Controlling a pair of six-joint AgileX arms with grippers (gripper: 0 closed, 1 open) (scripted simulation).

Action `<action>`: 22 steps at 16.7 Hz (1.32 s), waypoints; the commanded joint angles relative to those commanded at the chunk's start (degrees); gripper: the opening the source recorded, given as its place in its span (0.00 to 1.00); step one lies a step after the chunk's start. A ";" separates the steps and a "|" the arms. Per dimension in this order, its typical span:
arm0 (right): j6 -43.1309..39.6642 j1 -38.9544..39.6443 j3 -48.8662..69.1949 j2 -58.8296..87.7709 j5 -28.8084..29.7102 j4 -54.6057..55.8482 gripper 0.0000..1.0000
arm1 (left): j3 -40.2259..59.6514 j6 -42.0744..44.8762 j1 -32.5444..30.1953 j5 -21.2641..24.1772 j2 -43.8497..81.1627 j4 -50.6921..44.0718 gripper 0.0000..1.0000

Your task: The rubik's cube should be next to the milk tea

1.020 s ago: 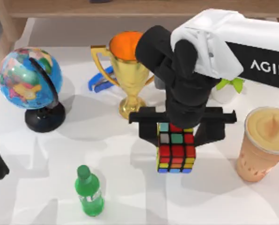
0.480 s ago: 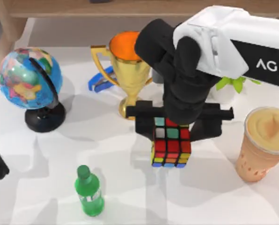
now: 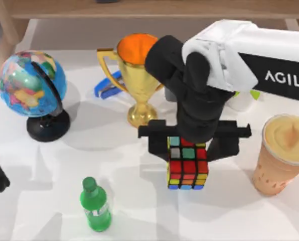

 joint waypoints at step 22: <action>-0.05 -0.27 -0.98 1.00 0.15 -0.02 1.00 | 0.00 0.00 0.00 0.00 0.00 0.00 1.00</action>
